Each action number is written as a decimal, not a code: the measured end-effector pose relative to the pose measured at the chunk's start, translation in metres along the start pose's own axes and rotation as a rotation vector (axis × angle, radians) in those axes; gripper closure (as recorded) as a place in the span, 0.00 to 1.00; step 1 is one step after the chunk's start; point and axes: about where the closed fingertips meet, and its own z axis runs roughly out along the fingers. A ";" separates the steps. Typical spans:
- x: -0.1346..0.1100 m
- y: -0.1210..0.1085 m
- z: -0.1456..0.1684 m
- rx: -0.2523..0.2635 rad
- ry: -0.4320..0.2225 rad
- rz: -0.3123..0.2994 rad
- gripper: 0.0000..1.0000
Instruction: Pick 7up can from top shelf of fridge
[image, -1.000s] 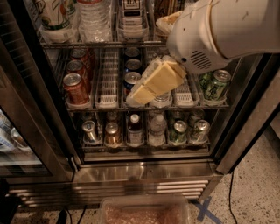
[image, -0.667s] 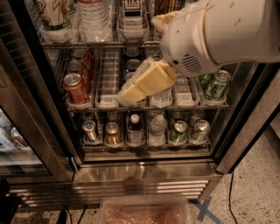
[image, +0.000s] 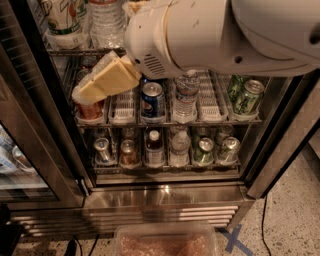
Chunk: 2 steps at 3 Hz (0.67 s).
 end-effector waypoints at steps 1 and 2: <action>0.000 0.000 0.000 0.000 0.000 0.000 0.00; -0.010 0.006 0.009 0.017 -0.029 -0.004 0.00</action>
Offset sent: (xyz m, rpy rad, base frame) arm 0.0010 0.0305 -0.0090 0.0731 -0.0297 -0.0075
